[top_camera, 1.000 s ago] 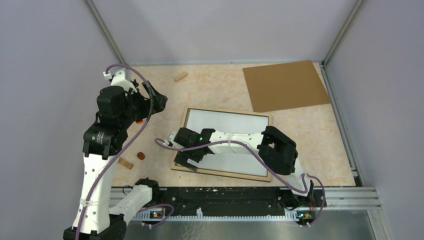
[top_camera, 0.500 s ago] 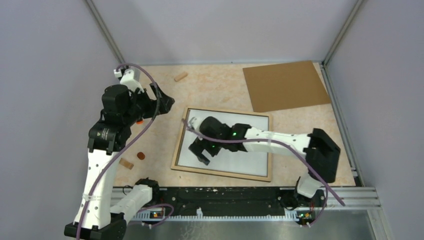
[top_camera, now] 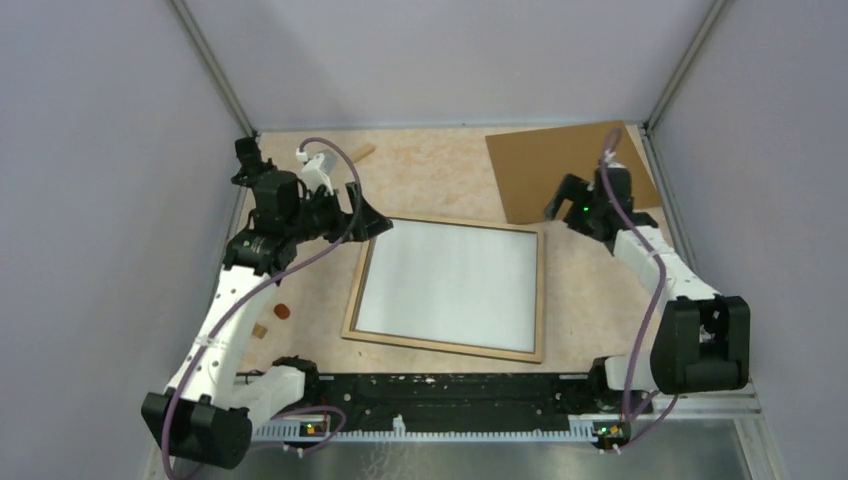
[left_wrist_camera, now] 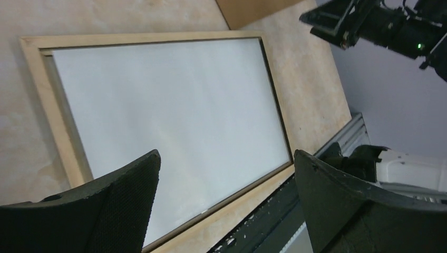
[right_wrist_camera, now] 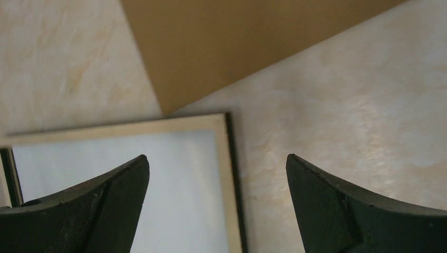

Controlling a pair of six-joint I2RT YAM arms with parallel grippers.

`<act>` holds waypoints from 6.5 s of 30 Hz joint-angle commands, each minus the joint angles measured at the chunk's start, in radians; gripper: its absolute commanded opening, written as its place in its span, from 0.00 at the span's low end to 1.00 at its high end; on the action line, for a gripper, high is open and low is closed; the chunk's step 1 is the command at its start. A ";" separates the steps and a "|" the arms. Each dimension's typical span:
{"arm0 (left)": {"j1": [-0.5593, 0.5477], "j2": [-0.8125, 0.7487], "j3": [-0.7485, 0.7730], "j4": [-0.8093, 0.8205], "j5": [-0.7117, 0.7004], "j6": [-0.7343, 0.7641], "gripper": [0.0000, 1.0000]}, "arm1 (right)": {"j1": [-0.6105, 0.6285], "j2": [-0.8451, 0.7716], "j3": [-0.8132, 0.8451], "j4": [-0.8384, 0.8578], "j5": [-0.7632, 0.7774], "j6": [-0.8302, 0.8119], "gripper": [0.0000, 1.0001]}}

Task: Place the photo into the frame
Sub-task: Turn over the photo from the photo frame, then turn over the photo frame item at the corner of the board.

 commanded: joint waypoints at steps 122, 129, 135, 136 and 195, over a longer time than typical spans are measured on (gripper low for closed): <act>-0.408 1.075 0.512 0.674 -0.023 -0.569 0.10 | -0.366 0.614 0.637 -0.237 0.044 -0.237 0.99; -0.362 1.000 0.436 0.601 0.028 -0.559 0.04 | -0.028 0.354 0.533 -0.280 0.324 -0.291 0.99; -0.324 0.970 0.429 0.566 0.090 -0.564 0.03 | 0.402 0.061 0.214 -0.013 0.300 -0.654 0.99; -0.323 0.964 0.428 0.561 0.094 -0.565 0.03 | 0.459 0.022 0.161 0.030 0.316 -0.733 0.99; -0.135 0.041 0.179 0.291 -0.272 0.002 0.98 | 0.441 -0.344 0.274 0.135 0.342 -0.054 0.00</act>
